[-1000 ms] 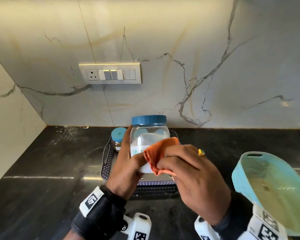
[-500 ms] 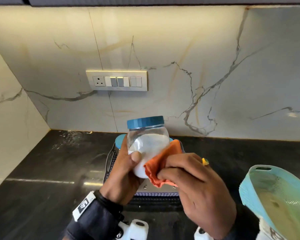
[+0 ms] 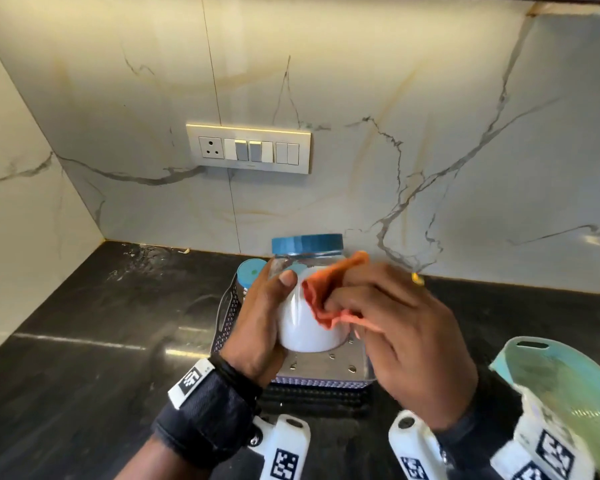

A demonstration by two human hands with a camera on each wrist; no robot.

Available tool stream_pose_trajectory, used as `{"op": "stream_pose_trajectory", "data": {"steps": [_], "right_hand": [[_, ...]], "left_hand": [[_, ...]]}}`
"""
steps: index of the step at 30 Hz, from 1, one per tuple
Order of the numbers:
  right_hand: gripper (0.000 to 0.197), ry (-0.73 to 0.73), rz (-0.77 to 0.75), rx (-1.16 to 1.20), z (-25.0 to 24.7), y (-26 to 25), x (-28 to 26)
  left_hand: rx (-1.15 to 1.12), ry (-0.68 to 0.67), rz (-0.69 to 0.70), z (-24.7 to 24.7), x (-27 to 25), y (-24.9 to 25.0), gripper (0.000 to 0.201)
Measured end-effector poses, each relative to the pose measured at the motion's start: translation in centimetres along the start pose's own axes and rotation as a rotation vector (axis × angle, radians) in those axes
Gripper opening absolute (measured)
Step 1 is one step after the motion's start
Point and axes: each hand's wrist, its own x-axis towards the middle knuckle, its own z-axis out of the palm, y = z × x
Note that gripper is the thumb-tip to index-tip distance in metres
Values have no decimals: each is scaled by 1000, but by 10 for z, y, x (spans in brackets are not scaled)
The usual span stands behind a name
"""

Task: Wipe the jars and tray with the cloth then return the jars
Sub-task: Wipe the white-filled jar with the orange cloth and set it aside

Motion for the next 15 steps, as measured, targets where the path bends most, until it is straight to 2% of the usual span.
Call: {"op": "stream_pose_trajectory", "data": {"steps": [2,5,8,10,12,15], "right_hand": [[21,-67,-52,-37,11,-8,-20],[21,-96,-123,-80,12,-2,-18],[17,59,0,-46,0,7,17],[17,106,79,-35,-8,12,33],[16,102,64,-8,-10,10,31],[21,36,-5,27,-2,-1,2]], "left_hand": [[-51,24,-8,-2,1,2,108],[-73,12,-44,-4,-1,0,120],[-76,-7,-66,-1,-1,-2,113],[-57,-20,-50,3,0,-2,105],[-71,-42,-12,5,3,1,104],[-127,-60,-29,2,6,6,95]]}}
